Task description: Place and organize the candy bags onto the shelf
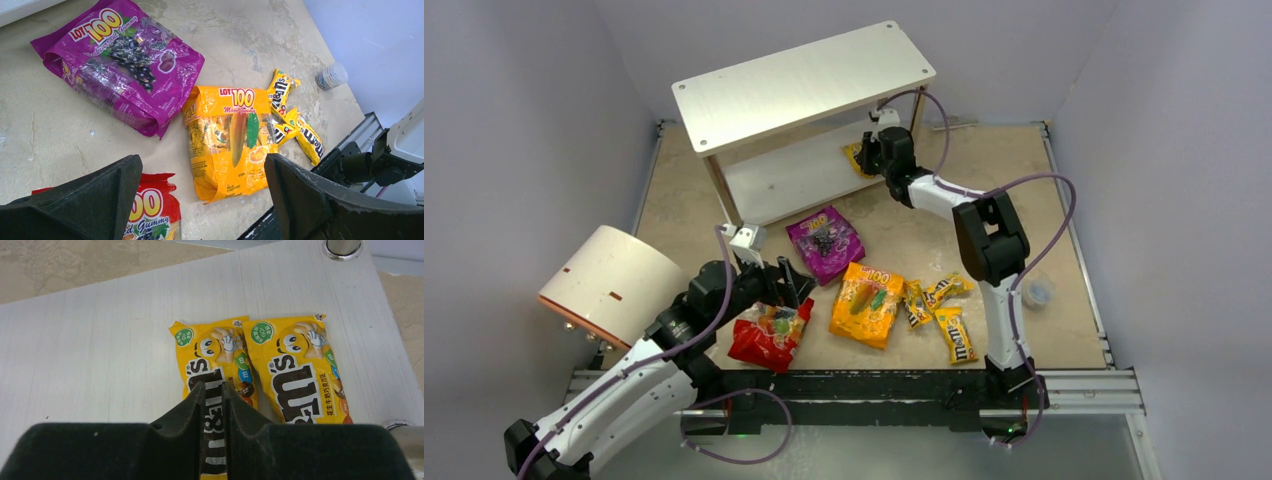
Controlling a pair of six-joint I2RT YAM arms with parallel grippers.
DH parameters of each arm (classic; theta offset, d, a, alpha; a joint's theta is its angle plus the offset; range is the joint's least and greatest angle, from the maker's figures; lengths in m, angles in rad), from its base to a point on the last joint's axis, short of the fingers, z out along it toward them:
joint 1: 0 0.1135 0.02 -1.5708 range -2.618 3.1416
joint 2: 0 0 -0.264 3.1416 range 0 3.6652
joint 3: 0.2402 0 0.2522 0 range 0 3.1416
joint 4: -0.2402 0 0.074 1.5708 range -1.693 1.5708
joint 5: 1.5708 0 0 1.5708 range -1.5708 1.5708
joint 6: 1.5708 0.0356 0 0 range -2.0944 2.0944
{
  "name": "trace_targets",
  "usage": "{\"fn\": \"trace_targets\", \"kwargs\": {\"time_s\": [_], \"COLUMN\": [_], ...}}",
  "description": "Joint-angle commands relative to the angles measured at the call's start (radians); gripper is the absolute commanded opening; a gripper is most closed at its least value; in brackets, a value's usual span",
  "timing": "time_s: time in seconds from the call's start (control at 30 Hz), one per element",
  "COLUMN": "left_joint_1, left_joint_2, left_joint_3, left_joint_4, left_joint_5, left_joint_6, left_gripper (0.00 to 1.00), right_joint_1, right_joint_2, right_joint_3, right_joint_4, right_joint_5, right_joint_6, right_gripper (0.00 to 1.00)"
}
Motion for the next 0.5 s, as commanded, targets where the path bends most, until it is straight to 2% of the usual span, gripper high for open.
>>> {"fn": "trace_targets", "kwargs": {"time_s": [0.0, 0.13, 0.23, 0.47], "left_joint_1": [-0.002, -0.001, -0.001, -0.001], "left_joint_2": [-0.001, 0.004, 0.011, 0.013], "left_joint_3": [0.025, 0.024, 0.026, 0.022], "left_joint_4": [0.031, 0.031, 0.036, 0.051], "left_joint_5": [-0.004, -0.005, 0.000, 0.019], "left_joint_6": [-0.009, -0.008, -0.008, -0.006], "left_gripper": [1.00, 1.00, 1.00, 1.00], "right_joint_1": [0.008, 0.008, 0.009, 0.023], "right_joint_2": [0.011, 0.003, -0.017, -0.131], "right_joint_3": [-0.034, -0.053, -0.052, -0.066], "right_joint_4": [0.000, 0.008, 0.009, 0.015], "right_joint_5": [0.032, 0.028, 0.013, 0.003], "right_joint_6": [-0.009, 0.008, 0.010, -0.016], "right_gripper": [0.20, 0.20, 0.24, 0.29]}}
